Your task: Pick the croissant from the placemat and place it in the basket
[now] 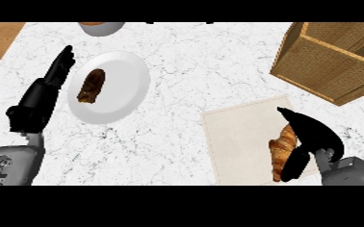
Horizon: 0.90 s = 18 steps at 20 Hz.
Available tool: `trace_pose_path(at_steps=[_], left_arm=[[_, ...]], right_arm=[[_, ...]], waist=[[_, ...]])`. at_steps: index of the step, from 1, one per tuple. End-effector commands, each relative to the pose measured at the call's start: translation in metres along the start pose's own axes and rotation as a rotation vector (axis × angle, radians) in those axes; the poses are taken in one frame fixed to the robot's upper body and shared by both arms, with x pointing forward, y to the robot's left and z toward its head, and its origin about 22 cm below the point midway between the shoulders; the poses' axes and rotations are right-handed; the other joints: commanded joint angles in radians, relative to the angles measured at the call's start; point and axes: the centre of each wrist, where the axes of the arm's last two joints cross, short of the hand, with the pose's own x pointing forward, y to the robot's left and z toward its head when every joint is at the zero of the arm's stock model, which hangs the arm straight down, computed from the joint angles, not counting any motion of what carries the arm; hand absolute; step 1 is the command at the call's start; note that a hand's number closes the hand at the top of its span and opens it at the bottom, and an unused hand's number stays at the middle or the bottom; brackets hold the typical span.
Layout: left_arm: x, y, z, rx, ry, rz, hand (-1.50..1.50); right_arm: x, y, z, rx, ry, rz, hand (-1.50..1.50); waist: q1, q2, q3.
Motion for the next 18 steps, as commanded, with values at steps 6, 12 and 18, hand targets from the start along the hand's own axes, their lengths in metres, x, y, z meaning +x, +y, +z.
trace_pose_path(at_steps=[6, 12, 18], left_arm=[[0.014, 0.020, 0.025, -0.022, 0.001, 0.005, 0.00], [-0.012, 0.012, 0.016, -0.003, 0.008, 0.011, 0.00], [0.008, -0.005, 0.008, -0.005, -0.011, 0.010, 0.00]], right_arm=[[-0.016, 0.022, -0.002, 0.030, 0.077, 0.008, -1.50], [-0.012, 0.030, -0.007, 0.047, 0.068, -0.036, 1.50], [-0.016, 0.043, -0.027, 0.013, 0.038, 0.006, 1.50]], waist=[[0.003, -0.002, 0.000], [-0.002, -0.001, 0.000], [0.000, 0.000, 0.000]])
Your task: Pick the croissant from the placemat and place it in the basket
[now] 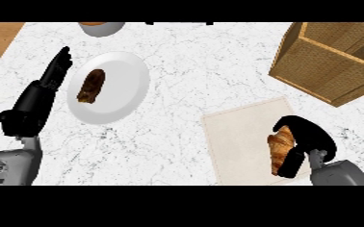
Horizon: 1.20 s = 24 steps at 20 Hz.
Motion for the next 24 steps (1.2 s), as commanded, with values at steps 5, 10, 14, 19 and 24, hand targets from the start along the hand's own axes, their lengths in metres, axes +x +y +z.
trace_pose_path(at_steps=[5, 10, 14, 19, 24], left_arm=[[-0.004, 0.003, 0.003, -0.021, 0.006, 0.010, 0.00], [-0.009, -0.013, -0.009, 0.014, 0.001, -0.008, 0.00], [-0.009, 0.000, 0.001, 0.028, 0.018, 0.005, 0.00], [-0.003, -0.002, 0.003, 0.022, 0.000, 0.012, 0.00], [-0.004, -0.004, 0.001, -0.008, 0.005, 0.009, 0.00]], right_arm=[[0.003, 0.020, -0.013, -0.008, -0.046, 0.073, 1.50], [0.006, 0.007, -0.006, -0.153, -0.078, 0.113, 1.50], [-0.147, -0.081, -0.012, -0.333, 0.081, 0.088, 1.50], [-0.232, -0.154, 0.019, -0.543, 0.176, 0.016, 1.50], [-0.251, -0.203, 0.039, -0.874, 0.003, -0.243, 1.50]], waist=[[0.004, 0.010, 0.013], [0.000, 0.011, 0.013], [-0.018, 0.020, 0.019], [-0.006, 0.019, 0.023], [0.004, 0.014, 0.022]])
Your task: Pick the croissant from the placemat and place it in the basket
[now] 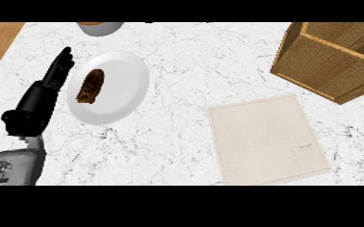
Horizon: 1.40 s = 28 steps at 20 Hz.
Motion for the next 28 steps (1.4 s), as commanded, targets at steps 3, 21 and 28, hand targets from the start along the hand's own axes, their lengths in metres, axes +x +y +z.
trace_pose_path(at_steps=[3, 21, 28], left_arm=[[-0.001, 0.008, 0.002, -0.010, 0.017, -0.007, 0.00], [0.014, -0.007, -0.012, -0.032, -0.018, 0.007, 0.00], [0.007, 0.000, -0.018, -0.038, -0.006, 0.001, 0.00]], right_arm=[[-0.024, -0.052, -0.010, -0.322, -0.180, -0.408, 1.50], [0.055, -0.202, -0.036, -0.167, -0.476, -0.579, 1.50], [0.126, -0.210, -0.046, -0.095, -0.461, -0.586, 1.50]], waist=[[0.000, -0.011, 0.000], [0.050, 0.000, -0.009], [0.032, -0.001, -0.010]])
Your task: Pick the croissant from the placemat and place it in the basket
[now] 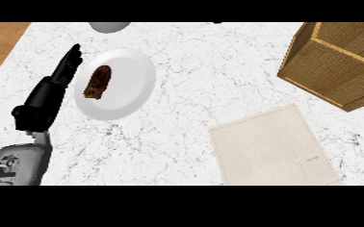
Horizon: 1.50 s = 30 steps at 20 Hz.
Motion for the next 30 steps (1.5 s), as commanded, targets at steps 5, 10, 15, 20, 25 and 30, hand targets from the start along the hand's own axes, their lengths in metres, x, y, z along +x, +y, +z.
trace_pose_path(at_steps=[5, 10, 15, 20, 25, 30], left_arm=[[-0.007, -0.008, -0.005, 0.013, -0.001, -0.008, 0.00], [-0.002, 0.006, 0.009, 0.003, 0.009, -0.012, 0.00], [0.000, 0.001, -0.003, 0.014, 0.002, -0.012, 0.00], [0.011, 0.009, 0.003, 0.014, -0.018, -0.003, 0.00], [-0.001, -0.010, 0.014, 0.017, -0.006, -0.012, 0.00], [-0.003, -0.007, 0.009, 0.026, 0.005, -0.017, 0.00]], right_arm=[[0.045, 0.068, -0.041, 0.152, 0.053, 0.028, 1.50], [0.050, 0.069, -0.049, 0.255, 0.168, 0.061, 1.50], [0.031, 0.097, -0.048, 0.278, 0.224, 0.308, 1.50], [0.036, 0.084, -0.046, 0.265, 0.223, 0.454, 1.50], [0.037, 0.085, -0.052, 0.378, 0.224, 0.404, -1.50], [0.030, 0.096, -0.055, 0.433, 0.205, 0.297, -1.50]], waist=[[-0.015, 0.000, 0.000], [-0.006, -0.002, 0.000], [-0.011, 0.002, 0.001], [-0.011, -0.002, 0.001], [-0.012, -0.001, 0.001], [-0.016, -0.002, 0.001]])
